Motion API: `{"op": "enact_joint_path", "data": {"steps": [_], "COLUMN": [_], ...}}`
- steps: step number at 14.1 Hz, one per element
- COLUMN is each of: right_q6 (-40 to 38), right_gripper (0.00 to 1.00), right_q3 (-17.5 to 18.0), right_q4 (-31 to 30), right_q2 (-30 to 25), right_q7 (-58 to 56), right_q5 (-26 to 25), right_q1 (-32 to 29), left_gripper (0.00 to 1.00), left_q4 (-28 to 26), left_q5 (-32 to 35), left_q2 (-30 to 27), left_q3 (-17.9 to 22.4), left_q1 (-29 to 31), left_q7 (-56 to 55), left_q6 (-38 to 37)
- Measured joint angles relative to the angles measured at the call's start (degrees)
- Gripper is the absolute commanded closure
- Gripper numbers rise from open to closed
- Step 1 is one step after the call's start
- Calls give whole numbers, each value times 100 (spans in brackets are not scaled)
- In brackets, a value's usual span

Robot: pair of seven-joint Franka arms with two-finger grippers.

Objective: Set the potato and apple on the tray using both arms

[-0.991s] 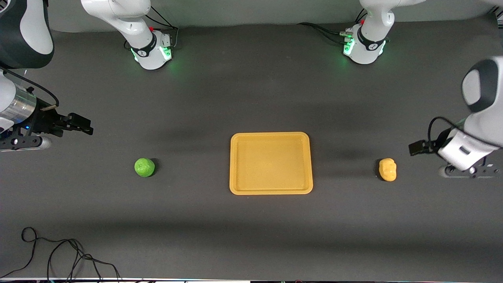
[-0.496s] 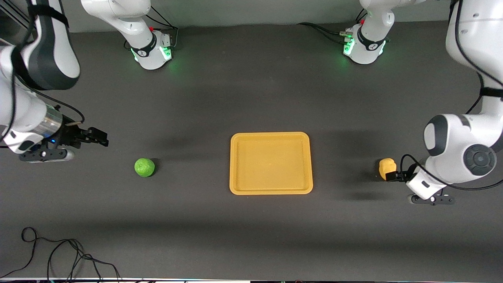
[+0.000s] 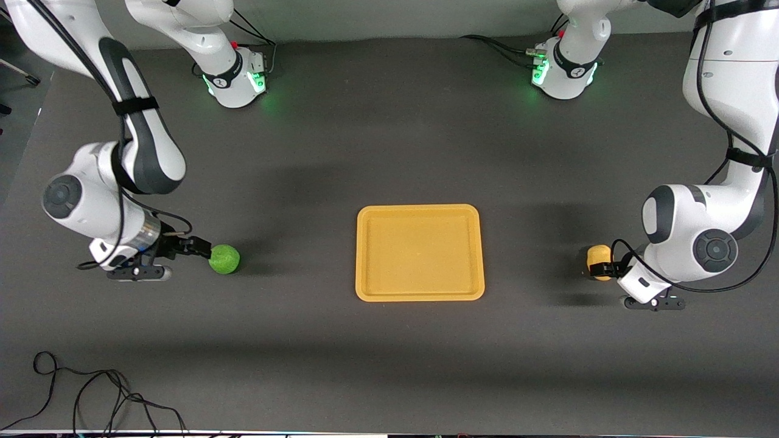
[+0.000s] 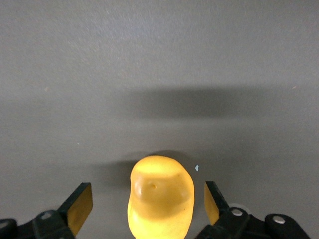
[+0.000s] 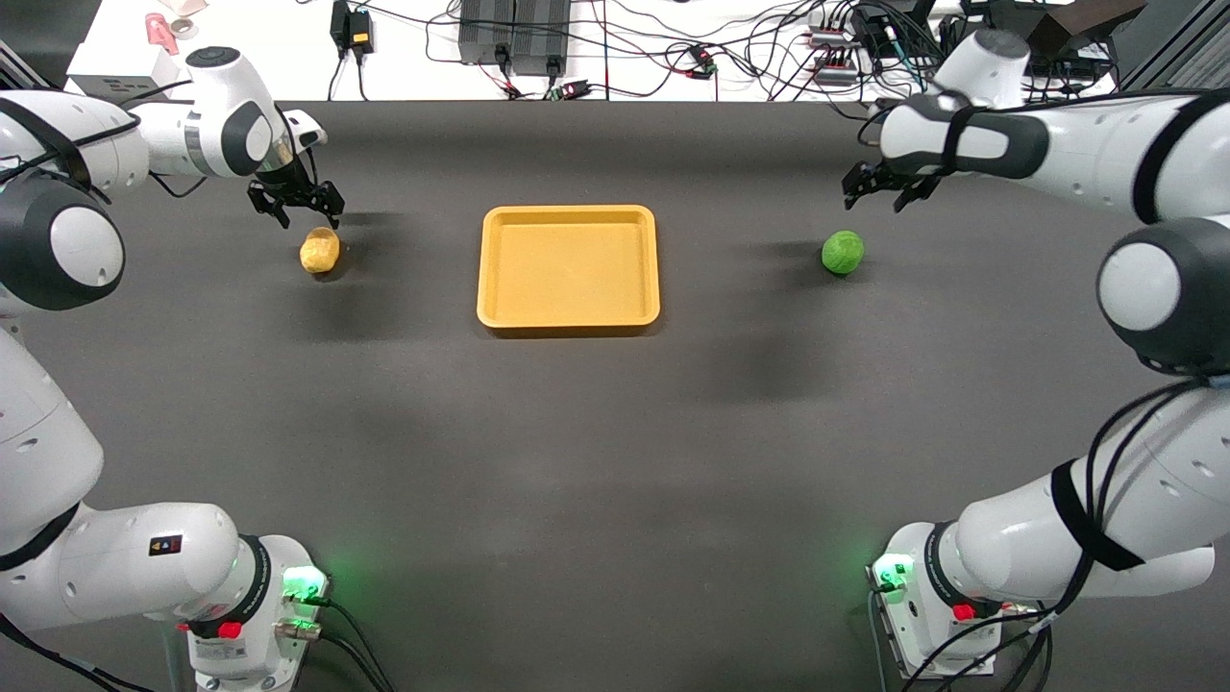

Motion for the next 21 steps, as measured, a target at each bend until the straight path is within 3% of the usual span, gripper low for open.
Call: {"op": "enact_joint_path", "data": {"steps": [4,5,6,7,8,9,11,12,16,21], "right_q6": [301,388,490,581,638,691,712,683,-304,-2172], "right_gripper": [0,0,6,31,47,55,73,77,80,80], "right_q3": [146,150,152,154,155,155,156,159,226,273], "right_q4": [4,3,1,1,1,1,12,43,403,1169], "right_q2": [521,652,774,885,972,1043,1070,1040,549,-459], "right_q7": [59,60,60,60,61,61,61,61,59,58], "right_q5": [122,122,122,122,122,122,122,122,30,-287], "right_q1": [16,22,28,33,38,42,47,49,58,59], "left_gripper": [8,13,28,40,52,67,88,94,97,97], "left_q4": [-129,-160,-184,-210,-219,-221,-218,-217,-73,1408], "left_q5": [17,43,58,64,68,71,80,85,77,-193], "left_q2": [1,7,14,18,23,28,28,28,-50,-370], "left_q3": [-23,-24,-24,-24,-25,-26,-29,-30,-149,-296], "left_q1": [-27,-28,-28,-28,-29,-31,-34,-35,-85,-979], "left_q7": [0,0,0,0,0,0,0,0,-285,-1393], "left_q6": [38,76,100,122,131,137,139,137,-47,-2272]}}
